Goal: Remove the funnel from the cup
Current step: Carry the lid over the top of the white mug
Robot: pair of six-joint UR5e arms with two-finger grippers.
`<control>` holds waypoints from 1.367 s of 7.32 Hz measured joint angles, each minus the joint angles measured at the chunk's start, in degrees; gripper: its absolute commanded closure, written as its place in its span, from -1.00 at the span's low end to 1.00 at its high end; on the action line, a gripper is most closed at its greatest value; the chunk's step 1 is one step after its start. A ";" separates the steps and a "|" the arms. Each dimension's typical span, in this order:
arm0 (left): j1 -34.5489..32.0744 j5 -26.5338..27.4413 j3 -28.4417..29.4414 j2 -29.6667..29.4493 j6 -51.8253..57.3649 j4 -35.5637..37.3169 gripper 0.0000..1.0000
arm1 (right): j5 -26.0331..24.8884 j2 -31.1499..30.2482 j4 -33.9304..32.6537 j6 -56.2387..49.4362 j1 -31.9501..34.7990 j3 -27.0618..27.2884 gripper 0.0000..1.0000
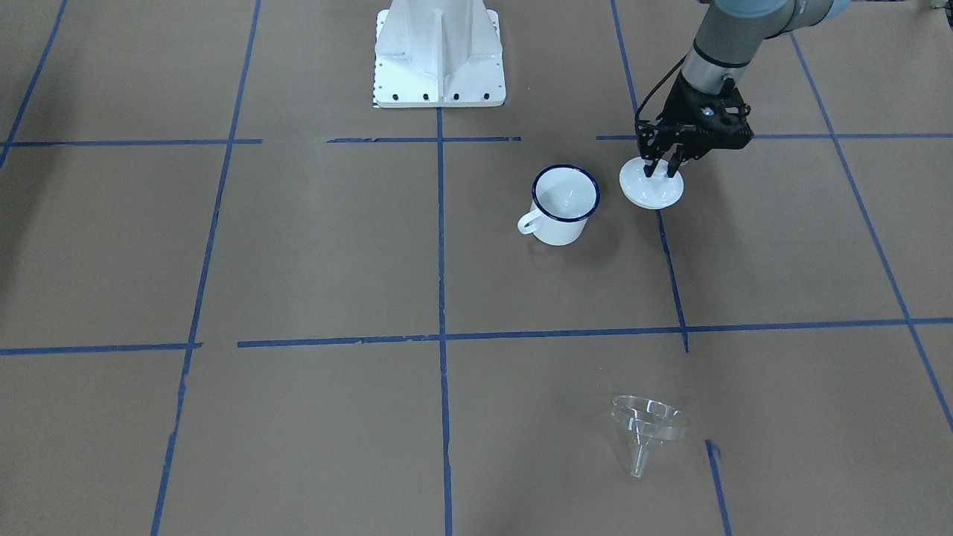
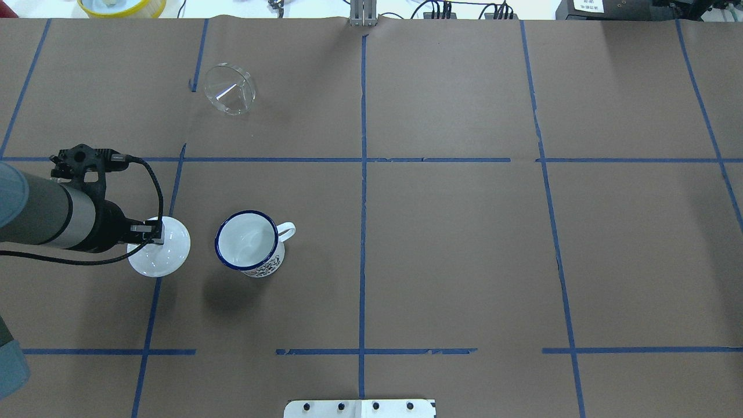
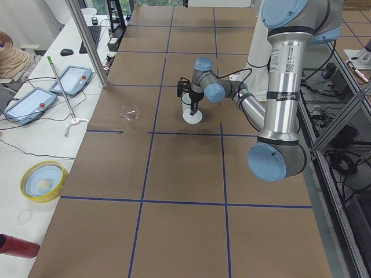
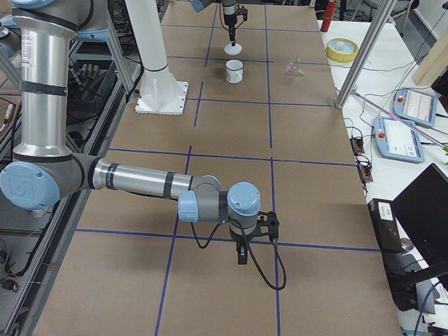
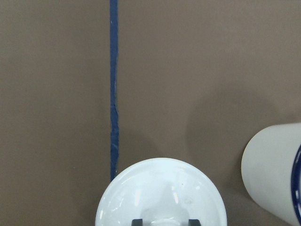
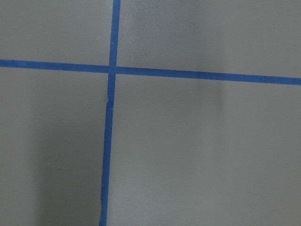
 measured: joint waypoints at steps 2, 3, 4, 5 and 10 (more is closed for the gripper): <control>-0.79 -0.76 -0.04 -9.71 -0.61 9.35 1.00 | 0.00 0.00 0.00 0.00 0.00 -0.01 -1.00; -0.66 -1.83 1.70 -14.68 -1.58 12.72 1.00 | 0.00 0.00 0.00 0.00 0.00 -0.02 -1.00; -0.53 -2.49 3.81 -18.13 -2.72 14.32 1.00 | 0.00 0.00 0.00 0.00 0.00 -0.03 -1.00; -0.34 -2.79 5.03 -19.63 -3.38 14.87 1.00 | 0.00 0.00 0.00 0.00 0.00 -0.03 -1.00; 2.62 -2.93 7.91 -21.14 -6.02 14.98 1.00 | 0.00 0.00 0.00 0.00 0.00 -0.03 -1.00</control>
